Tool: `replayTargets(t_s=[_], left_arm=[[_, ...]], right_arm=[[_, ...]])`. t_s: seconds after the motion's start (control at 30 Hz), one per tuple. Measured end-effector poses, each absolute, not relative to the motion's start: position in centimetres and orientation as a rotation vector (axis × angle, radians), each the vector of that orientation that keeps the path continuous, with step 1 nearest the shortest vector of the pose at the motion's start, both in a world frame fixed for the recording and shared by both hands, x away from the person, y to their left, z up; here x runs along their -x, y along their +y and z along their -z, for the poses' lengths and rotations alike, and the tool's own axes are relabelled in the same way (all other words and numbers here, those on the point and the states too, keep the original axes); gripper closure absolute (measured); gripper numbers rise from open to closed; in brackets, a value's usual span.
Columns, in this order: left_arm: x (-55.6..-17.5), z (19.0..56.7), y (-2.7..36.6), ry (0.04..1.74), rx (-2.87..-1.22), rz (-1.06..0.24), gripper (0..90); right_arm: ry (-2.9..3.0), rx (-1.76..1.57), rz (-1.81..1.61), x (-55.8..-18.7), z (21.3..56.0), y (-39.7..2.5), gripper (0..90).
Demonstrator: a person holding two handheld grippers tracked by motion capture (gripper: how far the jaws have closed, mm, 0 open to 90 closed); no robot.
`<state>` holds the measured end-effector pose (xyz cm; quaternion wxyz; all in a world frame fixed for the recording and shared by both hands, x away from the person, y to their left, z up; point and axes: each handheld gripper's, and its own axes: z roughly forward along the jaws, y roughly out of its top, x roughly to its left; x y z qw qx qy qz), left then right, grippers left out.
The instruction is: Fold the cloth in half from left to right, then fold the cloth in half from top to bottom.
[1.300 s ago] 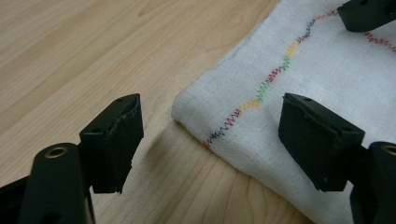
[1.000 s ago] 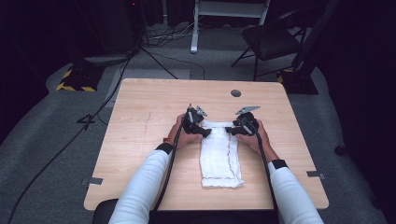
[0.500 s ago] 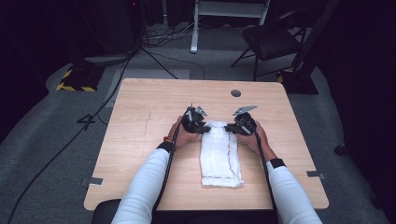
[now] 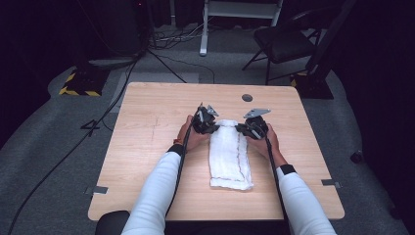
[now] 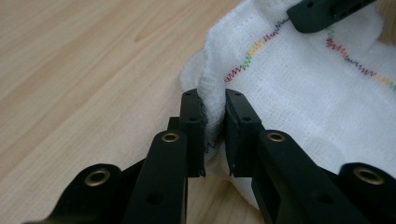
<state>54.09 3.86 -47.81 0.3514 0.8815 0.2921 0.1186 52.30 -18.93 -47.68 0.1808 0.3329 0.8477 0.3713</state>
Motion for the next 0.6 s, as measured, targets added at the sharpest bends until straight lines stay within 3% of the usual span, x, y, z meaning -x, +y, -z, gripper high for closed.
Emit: replayTargets(t_s=[0.6], left_arm=[[-54.0,44.3,3.7,0.683,-2.253,-0.399,78.1]], right_arm=[[2.299,-0.88,-1.09,-52.2,44.0,-19.6,85.8]])
